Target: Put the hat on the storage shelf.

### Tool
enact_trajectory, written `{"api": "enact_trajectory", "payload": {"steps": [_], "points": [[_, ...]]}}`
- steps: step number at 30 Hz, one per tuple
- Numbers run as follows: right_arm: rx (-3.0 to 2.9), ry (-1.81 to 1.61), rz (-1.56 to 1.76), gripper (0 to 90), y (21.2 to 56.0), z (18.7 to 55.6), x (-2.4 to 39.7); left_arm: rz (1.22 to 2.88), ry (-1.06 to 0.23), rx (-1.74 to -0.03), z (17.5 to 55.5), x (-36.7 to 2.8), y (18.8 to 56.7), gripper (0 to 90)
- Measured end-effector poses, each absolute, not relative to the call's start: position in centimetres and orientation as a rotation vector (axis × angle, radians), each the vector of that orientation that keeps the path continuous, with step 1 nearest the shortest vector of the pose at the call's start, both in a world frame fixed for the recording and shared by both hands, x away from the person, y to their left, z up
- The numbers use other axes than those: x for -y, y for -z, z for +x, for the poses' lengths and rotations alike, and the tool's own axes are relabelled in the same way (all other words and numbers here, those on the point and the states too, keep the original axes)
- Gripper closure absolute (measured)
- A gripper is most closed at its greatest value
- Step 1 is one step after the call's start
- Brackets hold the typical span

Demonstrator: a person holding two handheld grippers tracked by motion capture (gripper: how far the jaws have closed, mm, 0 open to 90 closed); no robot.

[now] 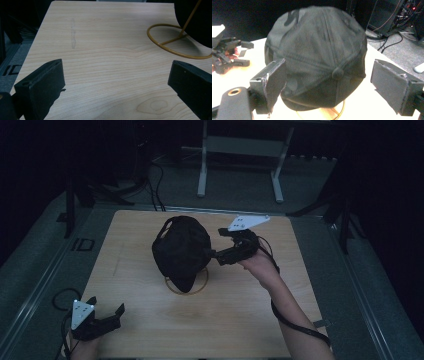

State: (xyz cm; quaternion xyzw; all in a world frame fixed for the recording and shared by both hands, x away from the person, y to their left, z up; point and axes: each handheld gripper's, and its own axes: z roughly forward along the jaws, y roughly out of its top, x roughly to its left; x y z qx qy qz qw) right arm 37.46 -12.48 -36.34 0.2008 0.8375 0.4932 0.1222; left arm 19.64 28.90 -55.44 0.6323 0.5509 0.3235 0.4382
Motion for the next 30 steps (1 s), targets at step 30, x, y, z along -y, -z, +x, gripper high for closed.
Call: {"api": "enact_trajectory", "payload": {"steps": [30], "points": [[-2.456,-1.395,0.643,13.2,43.5,35.2,15.9,1.573,-0.804,-1.371,19.6,-28.9,55.5,1.2]]}}
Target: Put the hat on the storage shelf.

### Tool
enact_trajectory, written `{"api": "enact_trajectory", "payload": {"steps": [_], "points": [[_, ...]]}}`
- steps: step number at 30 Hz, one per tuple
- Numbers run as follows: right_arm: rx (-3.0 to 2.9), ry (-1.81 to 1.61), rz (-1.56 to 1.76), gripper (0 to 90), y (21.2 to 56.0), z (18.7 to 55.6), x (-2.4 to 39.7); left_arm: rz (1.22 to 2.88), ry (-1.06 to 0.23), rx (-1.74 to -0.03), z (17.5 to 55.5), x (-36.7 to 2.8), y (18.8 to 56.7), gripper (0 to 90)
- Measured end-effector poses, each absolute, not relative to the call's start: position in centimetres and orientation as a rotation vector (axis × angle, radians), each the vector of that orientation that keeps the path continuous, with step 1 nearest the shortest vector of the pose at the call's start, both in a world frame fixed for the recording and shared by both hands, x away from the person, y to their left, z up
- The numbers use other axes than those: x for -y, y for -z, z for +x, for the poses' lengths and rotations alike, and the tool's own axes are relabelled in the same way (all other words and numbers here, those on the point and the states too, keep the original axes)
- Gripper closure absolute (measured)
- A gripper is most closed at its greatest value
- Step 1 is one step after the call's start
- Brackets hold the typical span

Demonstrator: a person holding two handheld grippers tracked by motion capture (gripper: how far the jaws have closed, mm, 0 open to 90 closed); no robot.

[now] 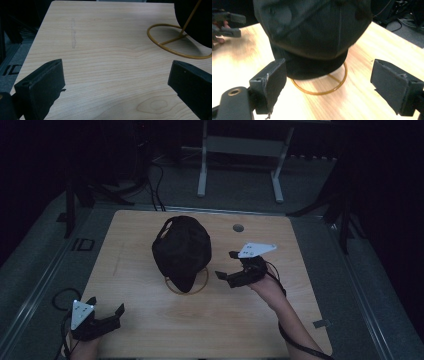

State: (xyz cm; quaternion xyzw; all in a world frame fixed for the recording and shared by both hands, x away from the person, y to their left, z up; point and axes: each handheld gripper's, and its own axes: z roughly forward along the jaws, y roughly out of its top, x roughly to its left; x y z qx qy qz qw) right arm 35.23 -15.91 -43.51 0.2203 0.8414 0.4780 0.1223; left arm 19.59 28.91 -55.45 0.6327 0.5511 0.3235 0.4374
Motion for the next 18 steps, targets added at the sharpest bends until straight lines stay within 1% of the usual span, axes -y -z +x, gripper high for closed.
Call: {"api": "enact_trajectory", "payload": {"steps": [8,18], "points": [[-2.491,-1.359,0.636,13.2,46.2,34.2,15.9,1.572,-0.805,-1.371,19.6,-28.9,55.4,1.3],[-2.499,-1.346,0.615,13.2,47.9,33.5,15.9,1.569,-0.803,-1.370,19.5,-28.9,55.4,1.2]]}}
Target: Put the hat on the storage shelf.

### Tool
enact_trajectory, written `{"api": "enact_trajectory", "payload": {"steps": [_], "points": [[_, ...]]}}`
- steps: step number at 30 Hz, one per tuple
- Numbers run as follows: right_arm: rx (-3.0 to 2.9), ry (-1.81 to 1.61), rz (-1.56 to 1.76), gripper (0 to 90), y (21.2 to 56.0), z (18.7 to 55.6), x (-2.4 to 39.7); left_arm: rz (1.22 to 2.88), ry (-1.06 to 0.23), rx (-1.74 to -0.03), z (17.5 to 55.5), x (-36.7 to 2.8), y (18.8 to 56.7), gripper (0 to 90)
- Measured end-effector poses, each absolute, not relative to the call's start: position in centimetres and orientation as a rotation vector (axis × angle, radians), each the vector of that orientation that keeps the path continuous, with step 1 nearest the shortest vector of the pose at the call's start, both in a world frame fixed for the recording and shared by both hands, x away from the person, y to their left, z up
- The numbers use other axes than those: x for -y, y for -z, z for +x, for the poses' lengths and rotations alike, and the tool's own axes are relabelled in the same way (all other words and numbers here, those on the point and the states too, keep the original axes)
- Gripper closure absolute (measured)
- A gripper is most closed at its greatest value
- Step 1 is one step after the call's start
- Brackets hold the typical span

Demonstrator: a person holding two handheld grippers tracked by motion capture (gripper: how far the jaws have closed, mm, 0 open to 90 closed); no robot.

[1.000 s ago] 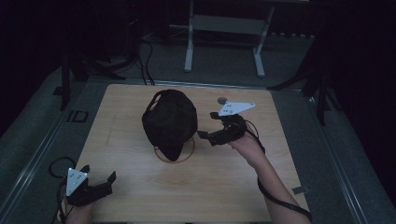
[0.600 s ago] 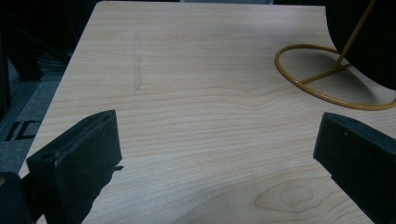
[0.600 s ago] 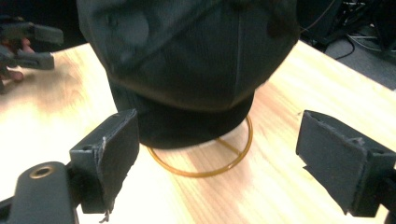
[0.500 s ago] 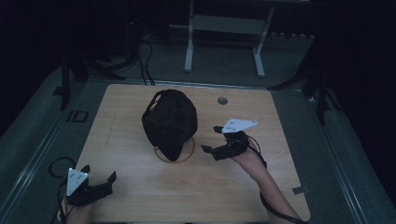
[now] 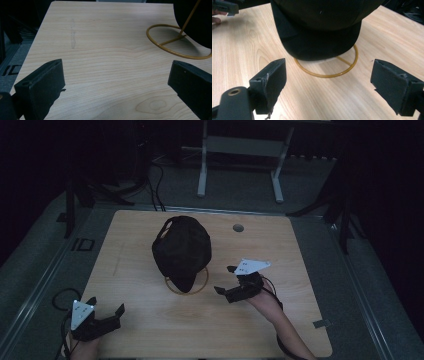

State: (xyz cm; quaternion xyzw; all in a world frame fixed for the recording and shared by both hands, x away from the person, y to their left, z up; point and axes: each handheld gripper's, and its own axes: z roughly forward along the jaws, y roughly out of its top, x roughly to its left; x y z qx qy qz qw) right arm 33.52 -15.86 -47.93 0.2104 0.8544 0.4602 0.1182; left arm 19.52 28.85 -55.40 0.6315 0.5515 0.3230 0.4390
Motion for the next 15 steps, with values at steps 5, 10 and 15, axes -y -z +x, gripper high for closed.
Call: {"api": "enact_trajectory", "payload": {"steps": [5,10,15], "points": [[-2.526,-1.317,0.633,13.2,49.4,33.1,15.9,1.568,-0.802,-1.370,19.5,-28.9,55.4,1.2],[-2.540,-1.315,0.657,13.2,50.8,32.7,16.1,1.575,-0.799,-1.370,19.6,-28.8,55.4,1.2],[-2.547,-1.312,0.661,13.2,51.7,32.4,16.5,1.572,-0.798,-1.371,19.6,-28.9,55.5,1.2]]}}
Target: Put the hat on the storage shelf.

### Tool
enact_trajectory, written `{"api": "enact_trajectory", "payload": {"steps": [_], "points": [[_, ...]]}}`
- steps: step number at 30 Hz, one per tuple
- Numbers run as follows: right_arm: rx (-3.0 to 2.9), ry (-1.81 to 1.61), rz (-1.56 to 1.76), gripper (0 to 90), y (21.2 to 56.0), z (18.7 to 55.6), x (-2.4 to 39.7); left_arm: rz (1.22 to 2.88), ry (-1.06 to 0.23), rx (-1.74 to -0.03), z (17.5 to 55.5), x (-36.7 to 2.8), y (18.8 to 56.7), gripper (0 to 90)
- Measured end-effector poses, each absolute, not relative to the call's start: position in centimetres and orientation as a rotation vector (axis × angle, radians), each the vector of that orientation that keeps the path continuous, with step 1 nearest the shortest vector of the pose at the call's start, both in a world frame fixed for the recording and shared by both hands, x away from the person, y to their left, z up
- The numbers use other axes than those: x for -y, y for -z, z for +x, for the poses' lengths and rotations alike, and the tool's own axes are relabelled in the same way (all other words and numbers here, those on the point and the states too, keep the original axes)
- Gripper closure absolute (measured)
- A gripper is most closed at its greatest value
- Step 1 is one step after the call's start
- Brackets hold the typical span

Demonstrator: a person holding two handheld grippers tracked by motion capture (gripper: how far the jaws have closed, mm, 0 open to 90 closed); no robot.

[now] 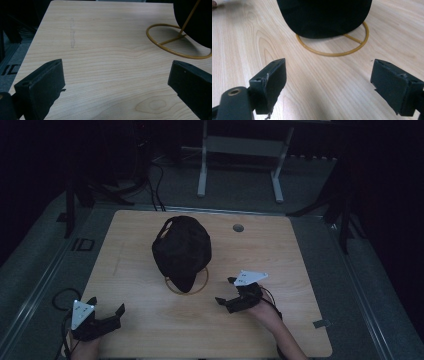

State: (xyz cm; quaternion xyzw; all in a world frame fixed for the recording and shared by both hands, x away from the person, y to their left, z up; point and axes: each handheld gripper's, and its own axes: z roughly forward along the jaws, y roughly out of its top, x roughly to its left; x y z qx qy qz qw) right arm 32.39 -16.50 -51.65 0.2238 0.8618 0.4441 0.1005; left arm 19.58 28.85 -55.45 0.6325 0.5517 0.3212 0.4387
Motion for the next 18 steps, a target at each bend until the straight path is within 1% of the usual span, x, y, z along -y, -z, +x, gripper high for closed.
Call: {"api": "enact_trajectory", "payload": {"steps": [18], "points": [[-2.572,-1.290,0.612,12.7,54.0,31.0,17.3,1.573,-0.802,-1.372,19.5,-28.9,55.4,1.2]]}}
